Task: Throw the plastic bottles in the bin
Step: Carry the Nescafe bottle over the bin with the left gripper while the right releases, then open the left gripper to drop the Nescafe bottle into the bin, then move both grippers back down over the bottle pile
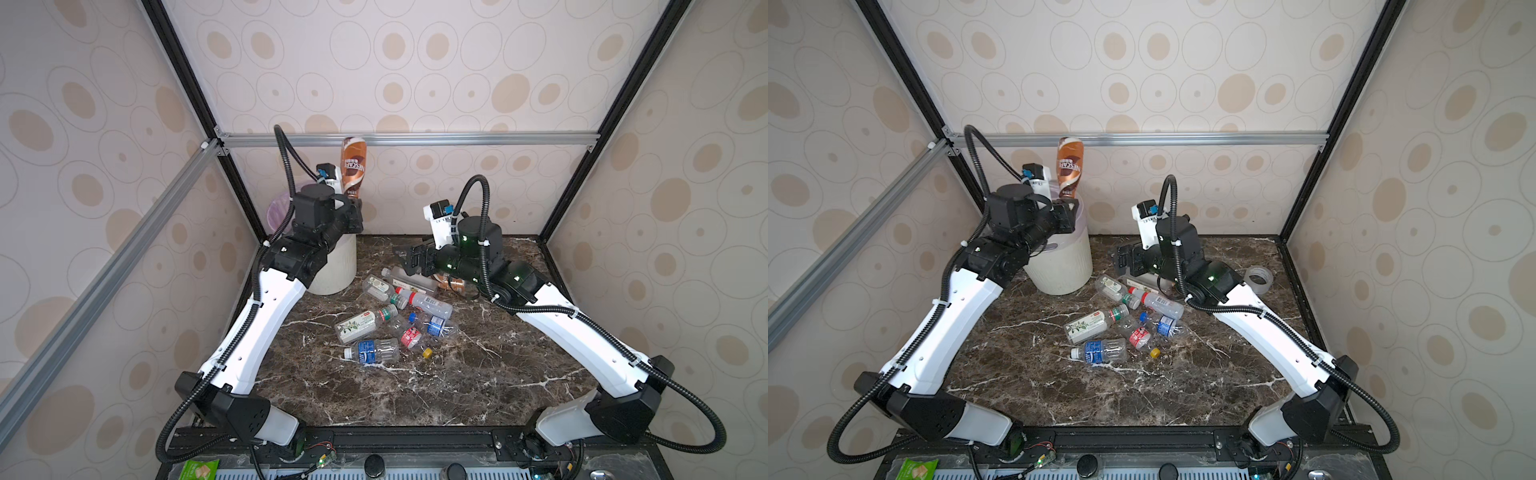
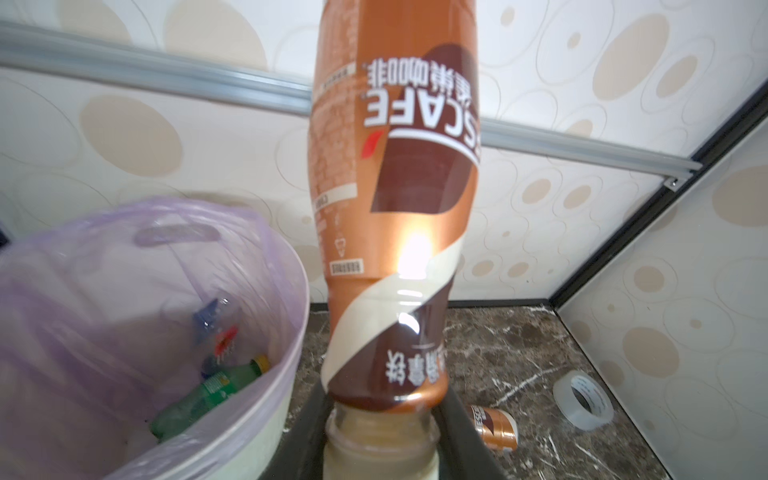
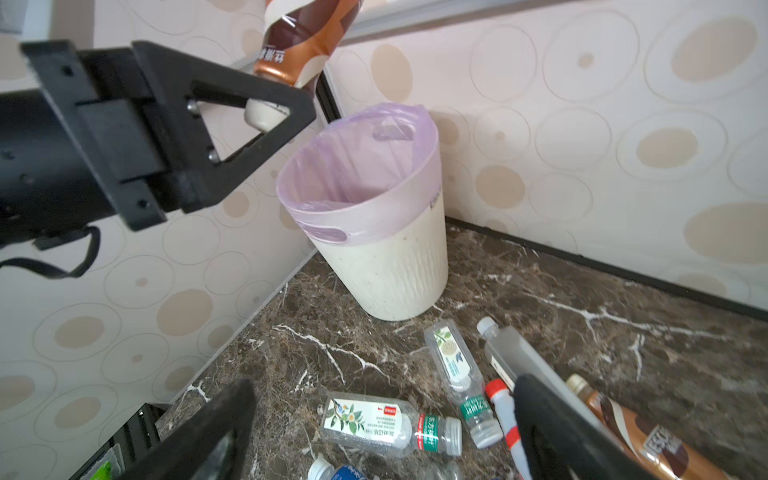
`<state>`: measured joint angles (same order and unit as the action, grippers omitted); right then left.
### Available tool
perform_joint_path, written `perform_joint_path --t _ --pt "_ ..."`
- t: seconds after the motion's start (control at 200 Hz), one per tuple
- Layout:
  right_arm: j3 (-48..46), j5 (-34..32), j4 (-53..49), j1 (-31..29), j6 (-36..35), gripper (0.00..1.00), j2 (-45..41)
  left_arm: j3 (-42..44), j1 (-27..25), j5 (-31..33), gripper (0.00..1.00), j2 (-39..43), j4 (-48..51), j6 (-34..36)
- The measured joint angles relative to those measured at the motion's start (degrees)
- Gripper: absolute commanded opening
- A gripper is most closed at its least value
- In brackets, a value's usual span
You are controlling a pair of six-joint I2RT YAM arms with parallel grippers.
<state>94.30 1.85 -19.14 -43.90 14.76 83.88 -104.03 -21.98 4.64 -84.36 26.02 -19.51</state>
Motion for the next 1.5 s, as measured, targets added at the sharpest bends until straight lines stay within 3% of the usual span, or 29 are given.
perform_joint_path --t 0.31,0.475,0.61,0.64,0.79,0.955,1.215,1.5 --pt "2.67 2.08 5.20 -3.61 -5.03 1.00 0.35 -16.68 2.67 5.18 0.34 -0.83 3.63 4.44" --pt "2.67 0.92 5.18 -3.58 -5.27 1.00 0.79 -12.57 3.32 8.48 0.34 3.32 0.50 5.88" --pt "2.67 0.24 4.87 -3.61 -5.27 1.00 2.01 -6.64 6.97 6.86 0.43 4.59 -0.11 4.46" --pt "2.67 0.07 4.76 -3.61 -5.27 1.00 2.29 -6.56 8.41 5.62 0.48 3.37 1.03 3.30" --pt "2.67 -0.44 3.58 -3.61 -5.29 1.00 2.97 -10.56 12.41 0.33 0.99 -6.12 7.61 -0.33" --pt "2.67 -0.81 3.52 -3.61 -5.29 1.00 2.99 -10.73 12.48 -4.70 0.99 -9.81 11.82 -2.93" --pt "2.78 -1.29 3.61 -3.61 -5.18 1.00 3.61 -12.15 12.33 -6.88 0.99 -3.17 11.15 -3.89" --pt "2.80 -2.32 3.34 -3.61 -5.05 1.00 4.17 -6.84 11.91 -8.76 0.99 -1.01 7.87 -5.03"
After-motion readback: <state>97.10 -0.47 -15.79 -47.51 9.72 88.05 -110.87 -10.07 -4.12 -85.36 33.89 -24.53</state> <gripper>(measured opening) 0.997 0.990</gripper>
